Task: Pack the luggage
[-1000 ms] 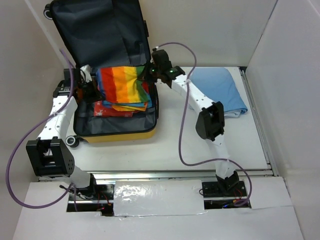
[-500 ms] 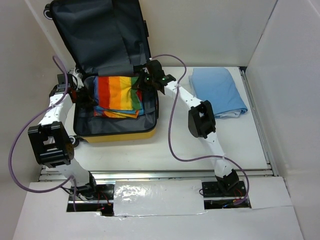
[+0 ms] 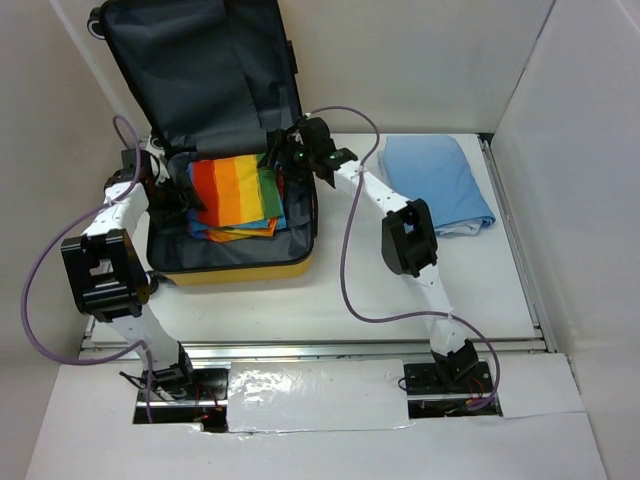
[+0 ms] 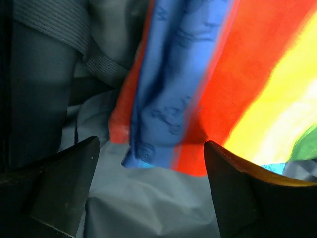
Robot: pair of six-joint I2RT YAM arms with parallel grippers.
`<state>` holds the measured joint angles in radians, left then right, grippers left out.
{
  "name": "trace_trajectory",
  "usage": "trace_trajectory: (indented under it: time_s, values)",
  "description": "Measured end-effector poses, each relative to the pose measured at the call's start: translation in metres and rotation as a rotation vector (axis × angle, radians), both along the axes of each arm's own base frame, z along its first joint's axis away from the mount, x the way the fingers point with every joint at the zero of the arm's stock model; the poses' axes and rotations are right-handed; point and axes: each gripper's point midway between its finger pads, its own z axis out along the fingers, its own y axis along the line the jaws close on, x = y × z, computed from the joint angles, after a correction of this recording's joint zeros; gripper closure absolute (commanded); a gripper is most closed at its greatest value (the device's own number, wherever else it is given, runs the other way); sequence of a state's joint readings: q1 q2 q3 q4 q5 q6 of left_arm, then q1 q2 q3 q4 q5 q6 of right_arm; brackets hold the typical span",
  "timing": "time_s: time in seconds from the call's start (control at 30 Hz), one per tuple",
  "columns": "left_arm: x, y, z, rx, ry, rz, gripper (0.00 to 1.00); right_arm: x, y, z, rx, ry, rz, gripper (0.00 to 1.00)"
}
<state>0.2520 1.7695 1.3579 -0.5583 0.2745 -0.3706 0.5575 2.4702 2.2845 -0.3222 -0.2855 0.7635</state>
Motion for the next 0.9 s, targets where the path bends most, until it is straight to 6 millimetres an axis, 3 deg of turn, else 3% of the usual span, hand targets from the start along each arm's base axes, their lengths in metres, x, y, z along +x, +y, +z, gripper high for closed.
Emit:
trace_trajectory:
  time_s: [0.1, 0.17, 0.2, 0.27, 0.3, 0.33, 0.37, 0.4, 0.5, 0.6, 0.7, 0.8, 0.9]
  values:
    - [0.001, -0.002, 0.016, 0.023, -0.024, -0.002, 0.01, -0.008, -0.006, 0.014, -0.021, -0.015, -0.007, 0.11]
    - [0.006, -0.002, 0.039, 0.048, -0.073, -0.002, 0.08, -0.012, -0.010, 0.030, -0.036, -0.042, -0.018, 0.19]
    - [0.010, -0.002, 0.051, 0.062, -0.107, -0.001, 0.11, -0.013, -0.012, 0.041, -0.040, -0.062, -0.025, 0.29]
    - [0.017, -0.005, 0.079, 0.083, -0.188, -0.008, 0.38, -0.018, -0.017, 0.066, -0.046, -0.107, -0.040, 0.45]
    - [0.020, -0.007, 0.091, 0.092, -0.227, -0.017, 0.48, -0.021, -0.019, 0.077, -0.049, -0.124, -0.046, 0.72]
    - [0.023, -0.009, 0.102, 0.094, -0.260, -0.025, 0.82, -0.025, -0.023, 0.089, -0.053, -0.145, -0.053, 0.88]
    - [0.029, -0.013, 0.113, 0.092, -0.296, -0.040, 0.96, -0.029, -0.027, 0.099, -0.059, -0.162, -0.065, 0.98]
    - [0.034, -0.017, 0.120, 0.087, -0.322, -0.051, 1.00, -0.030, -0.032, 0.109, -0.065, -0.179, -0.081, 1.00]
    - [0.057, -0.032, 0.129, 0.062, -0.366, -0.101, 1.00, -0.030, -0.044, 0.131, -0.089, -0.210, -0.117, 1.00]
    - [0.082, -0.043, 0.114, 0.031, -0.361, -0.140, 1.00, -0.027, -0.053, 0.141, -0.116, -0.220, -0.156, 1.00]
    - [0.100, -0.049, 0.076, 0.001, -0.301, -0.154, 1.00, -0.035, -0.078, 0.120, -0.182, -0.176, -0.200, 1.00]
    - [0.113, -0.052, 0.037, -0.022, -0.228, -0.151, 1.00, -0.057, -0.129, 0.081, -0.280, -0.068, -0.253, 1.00]
    - [0.125, -0.054, 0.006, -0.023, -0.178, -0.152, 1.00, -0.080, -0.204, 0.059, -0.352, 0.024, -0.367, 0.98]
